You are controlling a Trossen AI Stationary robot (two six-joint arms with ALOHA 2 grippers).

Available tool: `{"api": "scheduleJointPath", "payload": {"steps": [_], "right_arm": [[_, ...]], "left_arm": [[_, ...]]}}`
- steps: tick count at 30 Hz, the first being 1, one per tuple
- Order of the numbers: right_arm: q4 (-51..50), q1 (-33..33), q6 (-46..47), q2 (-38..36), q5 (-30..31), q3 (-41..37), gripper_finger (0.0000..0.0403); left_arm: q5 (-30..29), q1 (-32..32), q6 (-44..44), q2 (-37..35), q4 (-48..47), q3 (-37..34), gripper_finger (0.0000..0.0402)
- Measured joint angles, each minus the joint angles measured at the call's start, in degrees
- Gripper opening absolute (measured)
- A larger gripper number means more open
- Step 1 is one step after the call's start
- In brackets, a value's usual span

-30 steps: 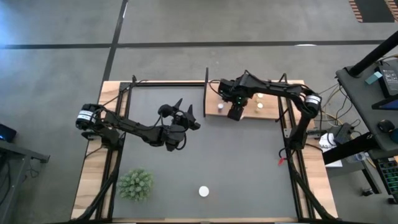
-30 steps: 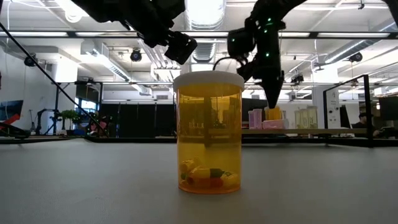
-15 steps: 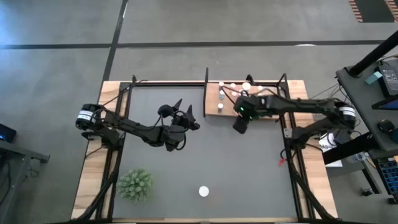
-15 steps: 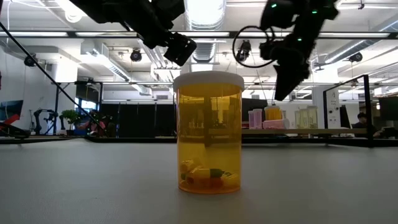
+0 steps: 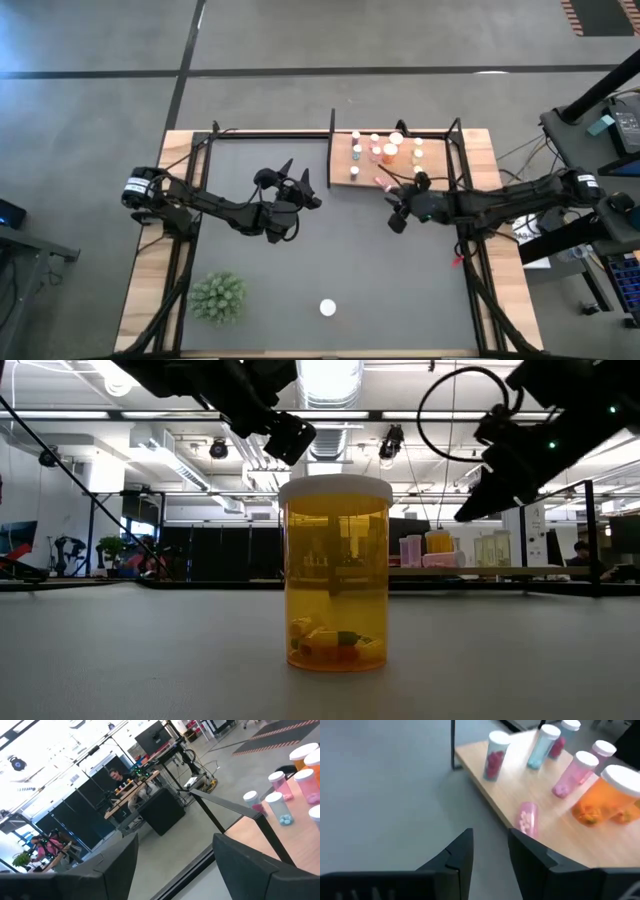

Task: Pick and place medicine bottles onto shelf by color
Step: Put the pink pill bottle on the shelf aligned with the other pink pill bottles

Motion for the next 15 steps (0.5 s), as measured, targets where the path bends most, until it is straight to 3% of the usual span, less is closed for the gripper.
{"api": "scheduleJointPath", "payload": {"steps": [6,15], "right_arm": [[13.47,-0.02,3.83,-0.91,0.13,-6.77,0.0105],[14.73,-0.02,5.21,0.04,0.04,-8.00,0.0106]], "left_arm": [[0.00,0.01,-0.02,0.00,0.02,0.03,0.0240],[0.00,0.01,-0.02,0.00,0.03,0.07,0.0240]]}}
